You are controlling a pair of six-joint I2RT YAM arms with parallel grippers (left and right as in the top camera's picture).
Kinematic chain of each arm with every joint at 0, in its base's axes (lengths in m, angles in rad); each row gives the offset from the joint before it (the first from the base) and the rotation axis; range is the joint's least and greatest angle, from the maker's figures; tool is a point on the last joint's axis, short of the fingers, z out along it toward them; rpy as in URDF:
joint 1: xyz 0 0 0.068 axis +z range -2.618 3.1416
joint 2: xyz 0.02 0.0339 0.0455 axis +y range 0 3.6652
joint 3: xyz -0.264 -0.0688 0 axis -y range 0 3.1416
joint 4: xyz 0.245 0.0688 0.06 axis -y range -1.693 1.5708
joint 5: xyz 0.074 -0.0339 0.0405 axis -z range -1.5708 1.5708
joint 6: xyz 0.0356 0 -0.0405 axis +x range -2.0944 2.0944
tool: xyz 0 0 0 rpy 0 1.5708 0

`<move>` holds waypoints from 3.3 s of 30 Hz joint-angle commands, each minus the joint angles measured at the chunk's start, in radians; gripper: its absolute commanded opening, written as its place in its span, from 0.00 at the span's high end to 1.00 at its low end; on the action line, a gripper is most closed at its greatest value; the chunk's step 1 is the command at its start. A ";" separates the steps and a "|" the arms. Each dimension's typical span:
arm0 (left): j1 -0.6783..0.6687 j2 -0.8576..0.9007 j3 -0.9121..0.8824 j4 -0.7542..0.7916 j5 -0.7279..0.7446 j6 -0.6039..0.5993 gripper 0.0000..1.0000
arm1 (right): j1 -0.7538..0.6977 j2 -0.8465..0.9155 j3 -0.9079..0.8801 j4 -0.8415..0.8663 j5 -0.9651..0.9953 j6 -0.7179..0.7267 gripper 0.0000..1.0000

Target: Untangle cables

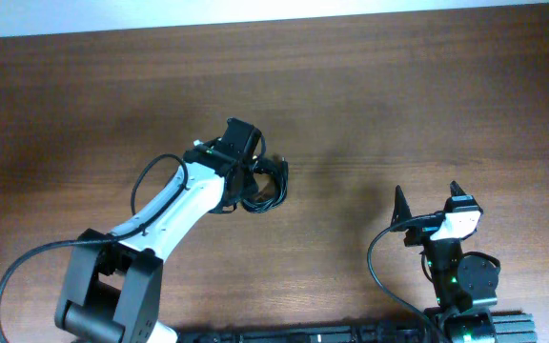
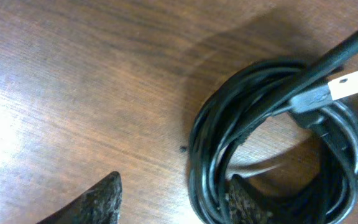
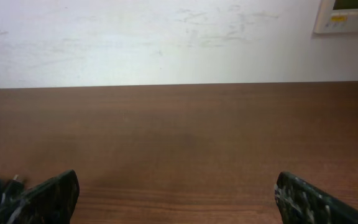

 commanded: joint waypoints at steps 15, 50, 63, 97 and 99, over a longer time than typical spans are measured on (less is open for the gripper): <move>0.048 0.098 0.061 -0.021 0.030 -0.007 1.00 | 0.003 -0.006 -0.005 -0.005 0.012 0.008 0.01; -0.035 -0.247 0.100 -0.254 0.466 -0.783 1.00 | 0.621 1.279 0.220 1.008 -0.381 0.445 0.74; 0.255 -0.329 0.100 -0.255 0.590 -0.351 1.00 | 0.616 1.279 0.219 0.772 -0.039 0.592 0.96; -0.101 -0.383 0.100 -0.232 0.214 -0.807 1.00 | 0.619 1.264 0.219 0.856 -0.460 1.056 0.51; -0.101 -0.383 0.100 -0.232 0.220 -0.806 1.00 | 0.619 1.264 0.219 0.856 -0.448 1.056 0.51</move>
